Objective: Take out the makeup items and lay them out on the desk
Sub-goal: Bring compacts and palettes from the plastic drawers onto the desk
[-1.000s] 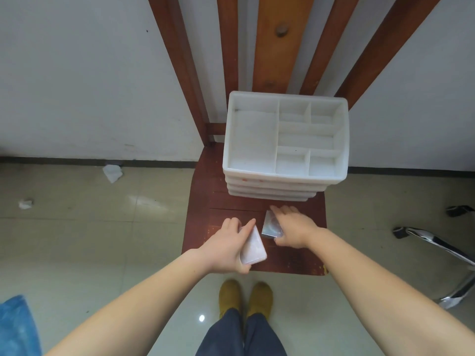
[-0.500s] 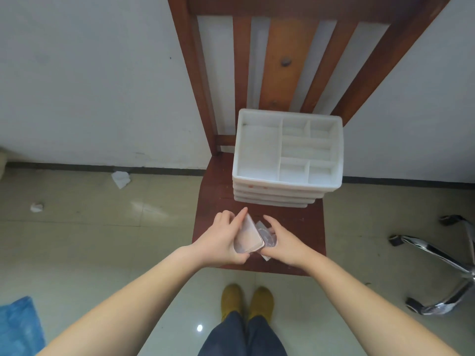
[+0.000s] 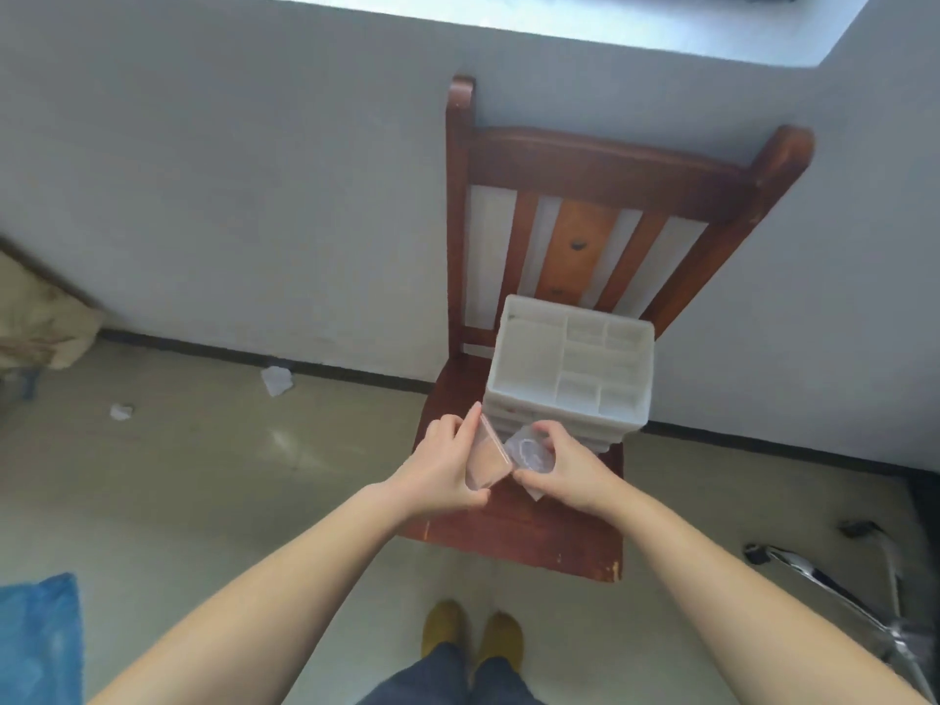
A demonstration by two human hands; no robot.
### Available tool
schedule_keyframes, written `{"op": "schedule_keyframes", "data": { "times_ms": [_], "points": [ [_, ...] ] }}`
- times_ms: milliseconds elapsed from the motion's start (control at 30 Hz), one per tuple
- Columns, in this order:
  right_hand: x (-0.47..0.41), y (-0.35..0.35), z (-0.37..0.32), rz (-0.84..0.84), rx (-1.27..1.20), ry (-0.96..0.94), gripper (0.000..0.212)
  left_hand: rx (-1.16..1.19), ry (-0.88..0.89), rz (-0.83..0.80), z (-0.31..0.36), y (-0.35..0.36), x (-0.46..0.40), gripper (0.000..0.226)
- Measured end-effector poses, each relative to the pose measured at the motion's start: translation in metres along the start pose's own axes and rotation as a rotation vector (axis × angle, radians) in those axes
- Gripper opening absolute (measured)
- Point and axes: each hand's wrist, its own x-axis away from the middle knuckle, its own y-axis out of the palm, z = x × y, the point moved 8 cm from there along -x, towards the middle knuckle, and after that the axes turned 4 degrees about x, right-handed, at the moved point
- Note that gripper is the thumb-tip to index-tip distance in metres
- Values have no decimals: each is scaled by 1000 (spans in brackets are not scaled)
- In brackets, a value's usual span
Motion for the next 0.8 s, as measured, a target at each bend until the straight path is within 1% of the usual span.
{"op": "schedule_keyframes", "data": {
  "times_ms": [100,167,267,367,567,700,800],
  "points": [
    [10,-19,-45,112,251,-174,55,-48,-110,79,-13,-29,29,107],
    [15,-19,-78,140,378,-325,45,-33,-177,151,-25,-45,57,101],
    [24,5,-125,96,570,-569,40,11,-300,293,-44,-57,110,83],
    [41,47,-162,1,719,-743,41,76,-506,449,-62,-46,181,73],
    [119,161,-208,-200,925,-1066,36,165,-919,681,-59,28,358,68],
    [203,255,-225,-389,1062,-1372,46,282,-1185,870,-33,97,486,65],
    [282,325,-228,-485,1091,-1596,49,384,-1351,1000,0,157,571,66]
  ]
}}
